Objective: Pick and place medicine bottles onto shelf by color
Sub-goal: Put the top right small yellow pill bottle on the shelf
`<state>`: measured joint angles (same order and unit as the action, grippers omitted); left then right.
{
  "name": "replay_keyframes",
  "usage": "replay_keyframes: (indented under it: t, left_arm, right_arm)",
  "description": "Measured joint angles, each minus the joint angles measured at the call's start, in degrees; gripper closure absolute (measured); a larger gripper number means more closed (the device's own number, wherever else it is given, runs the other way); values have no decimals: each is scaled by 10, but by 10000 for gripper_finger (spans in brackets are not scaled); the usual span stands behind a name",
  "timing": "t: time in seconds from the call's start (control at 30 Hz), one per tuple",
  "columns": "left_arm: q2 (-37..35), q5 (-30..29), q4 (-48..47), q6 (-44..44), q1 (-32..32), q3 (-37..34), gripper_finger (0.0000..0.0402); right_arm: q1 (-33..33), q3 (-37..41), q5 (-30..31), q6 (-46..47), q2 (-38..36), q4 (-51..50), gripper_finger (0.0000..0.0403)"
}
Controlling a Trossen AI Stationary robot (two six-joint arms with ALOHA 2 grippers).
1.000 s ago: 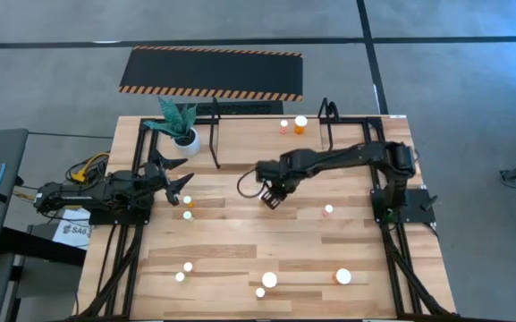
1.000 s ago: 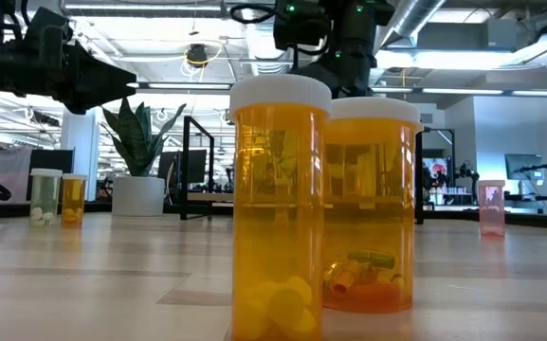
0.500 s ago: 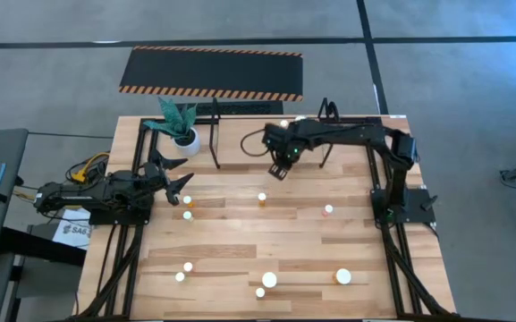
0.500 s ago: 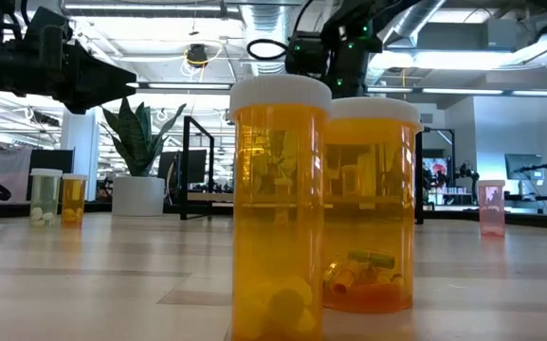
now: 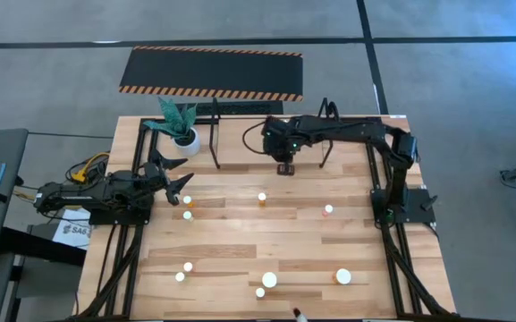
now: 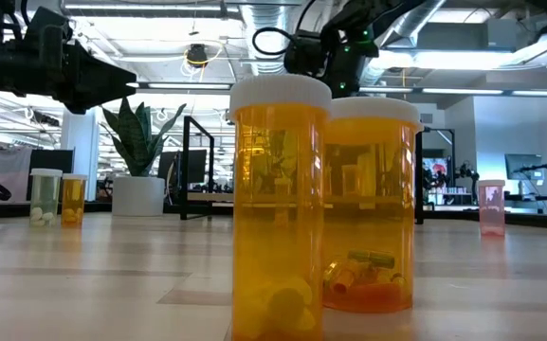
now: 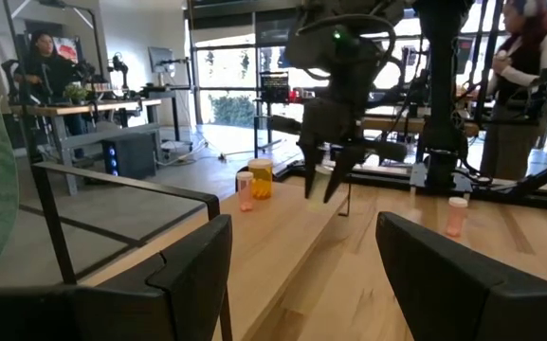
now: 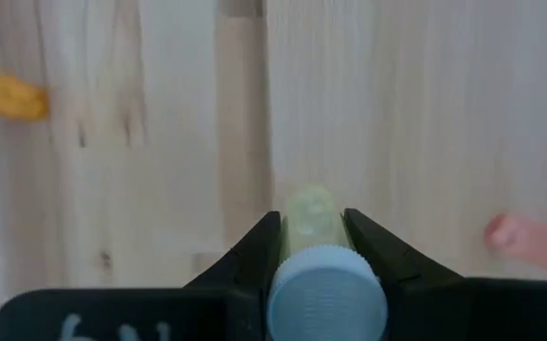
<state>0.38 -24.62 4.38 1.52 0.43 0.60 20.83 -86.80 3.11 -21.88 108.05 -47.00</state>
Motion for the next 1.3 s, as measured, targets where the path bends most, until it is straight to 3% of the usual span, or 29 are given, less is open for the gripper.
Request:
replay_keyframes:
  t: [0.6,0.67,0.73,1.3]
  left_arm:
    - [0,0,0,0,0,0,152]
    - [0,0,0,0,0,0,152]
    - [0,0,0,0,0,0,152]
    - [0,0,0,0,0,0,152]
  right_arm:
    - [64,-3,-26,-204,20,134,294]
    - [73,-10,-33,-212,33,111,294]
    - [76,-37,-32,-217,53,112,294]
    - [97,-360,-31,-223,243,-171,294]
